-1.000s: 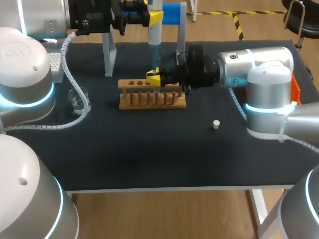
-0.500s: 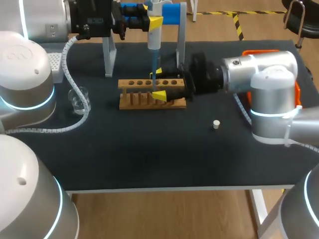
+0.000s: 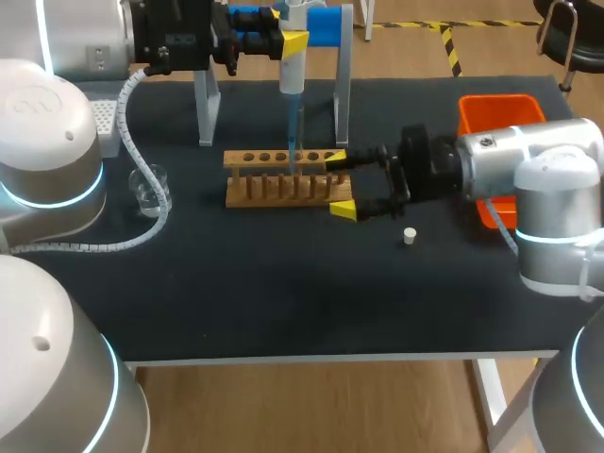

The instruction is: Invert the test tube, pick up the pipette, mount the tip to pipette, aspirate from beaker and dispense into the tube, eject the tip, return the pipette, and cap with the stopper.

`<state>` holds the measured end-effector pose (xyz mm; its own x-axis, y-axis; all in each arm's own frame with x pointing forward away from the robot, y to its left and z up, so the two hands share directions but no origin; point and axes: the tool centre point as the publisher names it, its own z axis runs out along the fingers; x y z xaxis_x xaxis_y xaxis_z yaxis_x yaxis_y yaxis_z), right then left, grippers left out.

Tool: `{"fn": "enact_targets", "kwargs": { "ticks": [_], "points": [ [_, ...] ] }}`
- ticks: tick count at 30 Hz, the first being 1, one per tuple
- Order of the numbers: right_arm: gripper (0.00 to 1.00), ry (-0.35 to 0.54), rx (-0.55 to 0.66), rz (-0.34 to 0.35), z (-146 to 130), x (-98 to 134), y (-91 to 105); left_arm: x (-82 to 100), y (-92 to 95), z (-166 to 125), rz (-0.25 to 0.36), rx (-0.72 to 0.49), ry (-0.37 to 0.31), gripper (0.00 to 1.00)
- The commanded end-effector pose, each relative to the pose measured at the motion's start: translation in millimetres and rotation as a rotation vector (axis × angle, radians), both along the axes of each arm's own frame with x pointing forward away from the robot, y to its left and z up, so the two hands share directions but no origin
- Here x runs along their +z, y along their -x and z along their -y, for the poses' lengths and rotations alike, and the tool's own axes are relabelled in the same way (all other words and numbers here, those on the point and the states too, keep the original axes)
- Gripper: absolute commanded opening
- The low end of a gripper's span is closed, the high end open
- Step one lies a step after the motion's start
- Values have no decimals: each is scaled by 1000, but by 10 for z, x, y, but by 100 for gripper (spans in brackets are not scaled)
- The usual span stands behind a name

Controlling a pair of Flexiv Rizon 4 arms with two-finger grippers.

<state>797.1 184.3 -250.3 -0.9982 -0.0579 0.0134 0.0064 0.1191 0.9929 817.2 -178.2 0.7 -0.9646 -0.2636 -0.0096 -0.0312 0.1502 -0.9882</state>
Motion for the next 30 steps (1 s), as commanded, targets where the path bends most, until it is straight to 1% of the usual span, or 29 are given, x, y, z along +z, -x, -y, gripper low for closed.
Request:
{"fn": "enact_targets", "kwargs": {
  "ticks": [1,29,30],
  "points": [
    [100,7,-8,4,118,41,92,-2,7,-12,1,-1,1,0],
    [100,7,-8,4,118,41,92,-2,7,-12,1,-1,1,0],
    [100,7,-8,4,118,41,92,-36,-13,-72,2,-2,8,0]
  ]
}}
